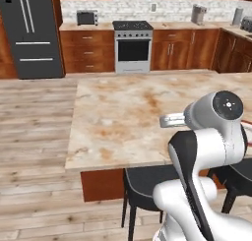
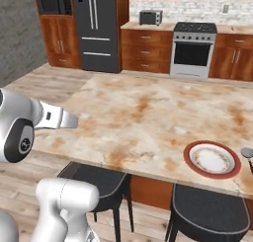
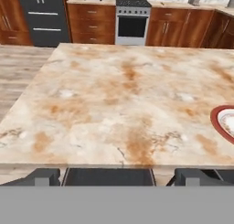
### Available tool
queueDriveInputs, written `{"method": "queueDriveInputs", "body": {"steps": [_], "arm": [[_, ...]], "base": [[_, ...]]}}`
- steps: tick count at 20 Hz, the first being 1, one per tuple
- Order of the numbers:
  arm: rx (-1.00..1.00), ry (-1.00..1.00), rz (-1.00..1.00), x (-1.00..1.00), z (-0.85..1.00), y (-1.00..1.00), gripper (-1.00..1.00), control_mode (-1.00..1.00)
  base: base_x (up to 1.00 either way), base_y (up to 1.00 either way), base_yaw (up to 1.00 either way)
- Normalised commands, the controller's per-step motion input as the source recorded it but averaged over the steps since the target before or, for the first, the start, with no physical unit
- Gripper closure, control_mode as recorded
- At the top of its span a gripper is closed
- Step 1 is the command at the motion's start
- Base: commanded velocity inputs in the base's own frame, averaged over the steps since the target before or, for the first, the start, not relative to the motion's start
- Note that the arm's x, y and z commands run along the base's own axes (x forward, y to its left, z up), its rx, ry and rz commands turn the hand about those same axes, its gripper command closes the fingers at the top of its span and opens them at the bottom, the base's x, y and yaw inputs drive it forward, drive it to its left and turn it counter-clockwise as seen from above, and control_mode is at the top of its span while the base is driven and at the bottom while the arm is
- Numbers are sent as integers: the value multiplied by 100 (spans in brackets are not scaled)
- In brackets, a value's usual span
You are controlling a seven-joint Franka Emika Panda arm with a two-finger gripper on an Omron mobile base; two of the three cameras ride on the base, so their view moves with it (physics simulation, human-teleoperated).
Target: Take the fork and place it on the left side of the plate. Then take the spoon and place it on the right side of the plate. Make sure they're directly next to the plate.
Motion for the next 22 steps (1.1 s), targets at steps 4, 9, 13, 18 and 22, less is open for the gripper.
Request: {"method": "queueDriveInputs", "body": {"steps": [4,9,13,18,22], "arm": [[0,0,0,0,0,0,-100,100],[0,0,0,0,0,0,-100,100],[0,0,0,0,0,0,-100,100],[0,0,0,0,0,0,-100,100],[0,0,0,0,0,0,-100,100]], "base": [[73,100,-21],[42,100,-17],[-36,100,0],[-30,100,0],[9,100,0]]}}
